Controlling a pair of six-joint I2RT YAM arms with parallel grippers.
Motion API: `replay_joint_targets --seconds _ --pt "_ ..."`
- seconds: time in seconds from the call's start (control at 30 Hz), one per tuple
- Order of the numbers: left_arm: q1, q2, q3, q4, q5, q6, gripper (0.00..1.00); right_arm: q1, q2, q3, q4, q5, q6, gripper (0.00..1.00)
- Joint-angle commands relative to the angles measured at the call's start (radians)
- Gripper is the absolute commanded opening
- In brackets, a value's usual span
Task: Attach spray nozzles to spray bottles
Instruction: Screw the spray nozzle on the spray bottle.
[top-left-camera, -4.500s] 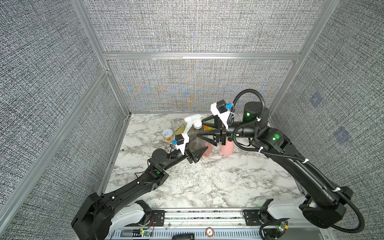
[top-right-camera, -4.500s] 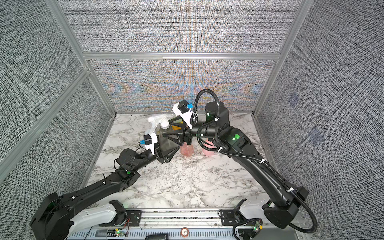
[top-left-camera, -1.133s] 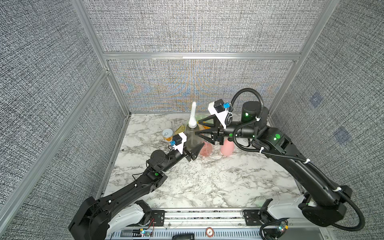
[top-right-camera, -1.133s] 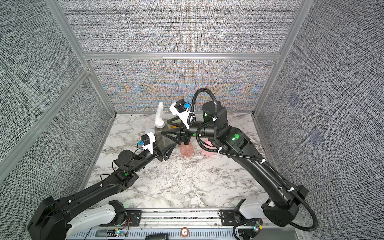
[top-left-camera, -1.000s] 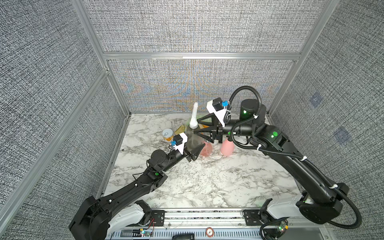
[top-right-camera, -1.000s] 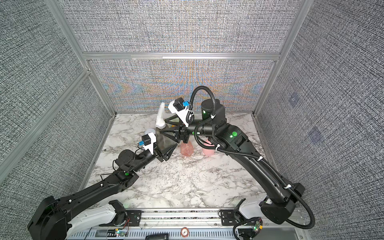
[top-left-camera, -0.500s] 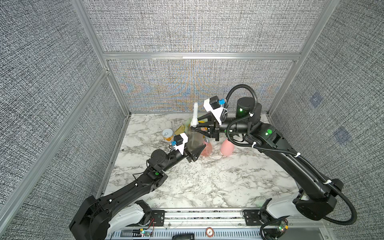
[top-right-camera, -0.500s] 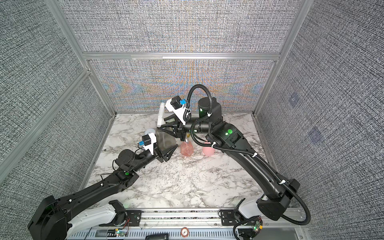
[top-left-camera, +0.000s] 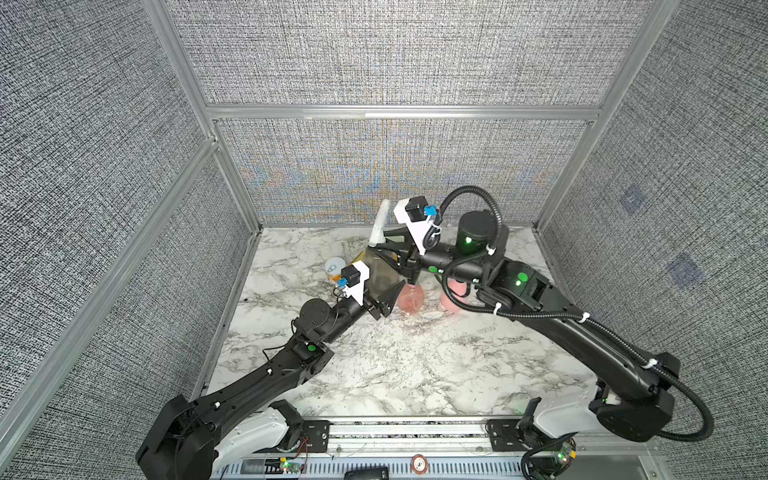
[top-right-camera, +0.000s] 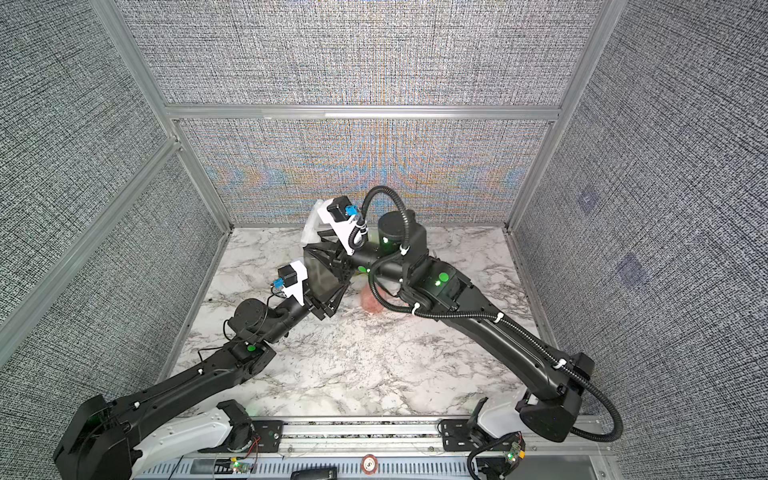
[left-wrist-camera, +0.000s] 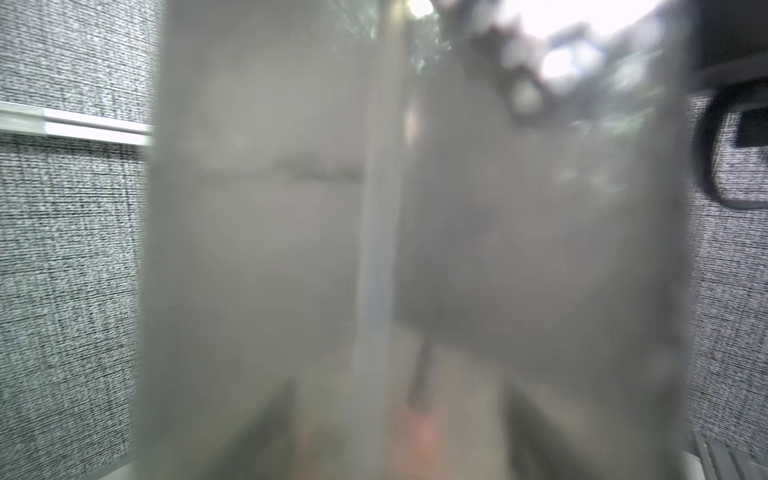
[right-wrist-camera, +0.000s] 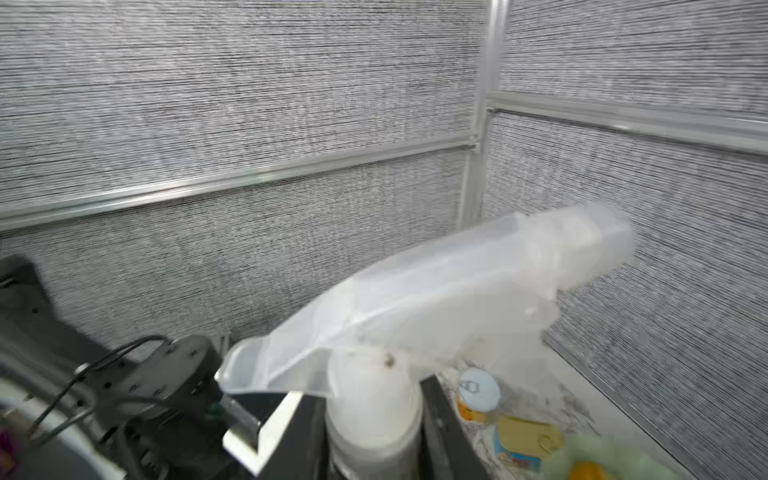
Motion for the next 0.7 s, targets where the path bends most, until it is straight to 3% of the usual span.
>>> replay_joint_targets --seconds 0.0,0.13,0.3,0.4,0.53,0.67 --pt "-0.001 -0.007 0.012 0.018 -0.037 0.062 0.43 0.098 0.052 -0.002 -0.214 0.415 0.101 0.04" --pt "-0.002 -0.005 0.009 0.016 -0.100 0.078 0.42 0.190 0.114 0.020 -0.212 0.808 0.211 0.01" --pt "-0.002 -0.006 0.004 0.018 -0.166 0.086 0.42 0.233 0.173 0.010 -0.077 0.961 0.223 0.00" --pt "-0.002 -0.010 -0.002 0.023 -0.181 0.089 0.42 0.235 0.181 0.015 -0.023 0.863 0.219 0.07" --pt "-0.002 -0.017 -0.004 0.022 -0.183 0.084 0.42 0.218 0.105 0.005 -0.037 0.674 0.199 0.43" --pt "-0.002 -0.018 -0.003 0.021 -0.183 0.073 0.42 0.207 0.009 -0.026 -0.090 0.536 0.182 0.64"
